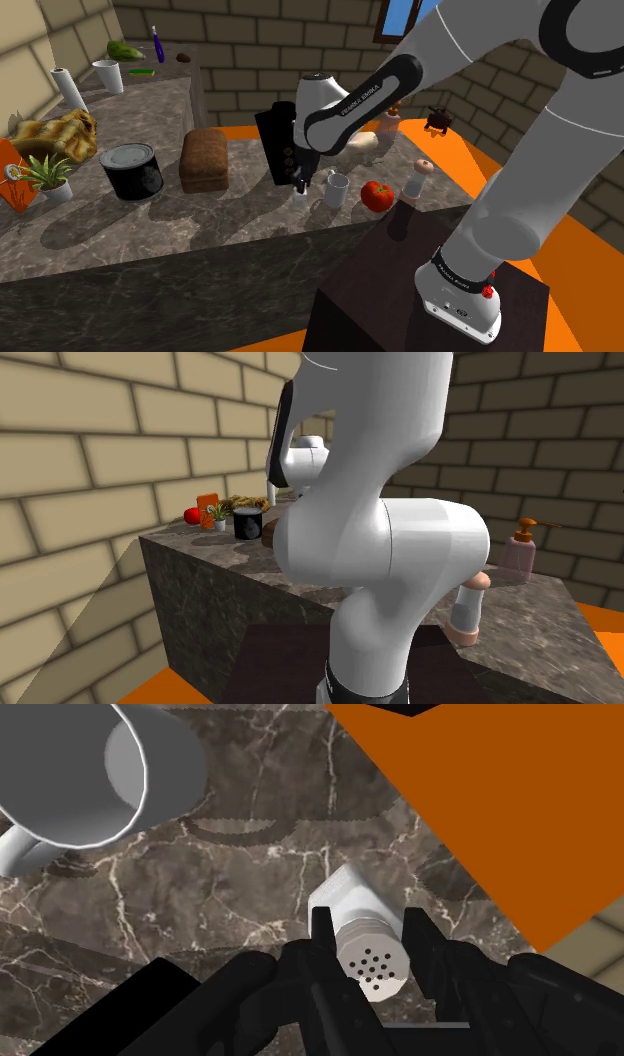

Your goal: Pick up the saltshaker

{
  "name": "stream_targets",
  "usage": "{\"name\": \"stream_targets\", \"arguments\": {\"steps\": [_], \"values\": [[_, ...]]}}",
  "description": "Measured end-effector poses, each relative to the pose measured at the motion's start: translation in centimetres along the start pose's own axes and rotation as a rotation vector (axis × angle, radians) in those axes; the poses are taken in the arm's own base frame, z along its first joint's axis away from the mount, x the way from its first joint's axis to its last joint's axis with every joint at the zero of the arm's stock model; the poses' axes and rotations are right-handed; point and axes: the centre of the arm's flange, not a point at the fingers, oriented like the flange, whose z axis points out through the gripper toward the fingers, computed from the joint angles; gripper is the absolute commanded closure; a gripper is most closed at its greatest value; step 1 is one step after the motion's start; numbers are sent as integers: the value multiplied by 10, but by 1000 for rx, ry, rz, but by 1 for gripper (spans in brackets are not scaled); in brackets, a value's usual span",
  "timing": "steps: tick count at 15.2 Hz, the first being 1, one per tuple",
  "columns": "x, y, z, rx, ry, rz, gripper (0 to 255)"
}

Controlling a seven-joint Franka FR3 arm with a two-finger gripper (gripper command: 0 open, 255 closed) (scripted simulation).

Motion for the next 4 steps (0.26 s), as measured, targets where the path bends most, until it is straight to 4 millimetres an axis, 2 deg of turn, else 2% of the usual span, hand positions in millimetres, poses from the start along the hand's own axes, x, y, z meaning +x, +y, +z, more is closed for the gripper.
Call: {"name": "stream_targets", "arguments": {"steps": [4], "values": [[1, 0, -19, 0, 0, 0, 255]]}}
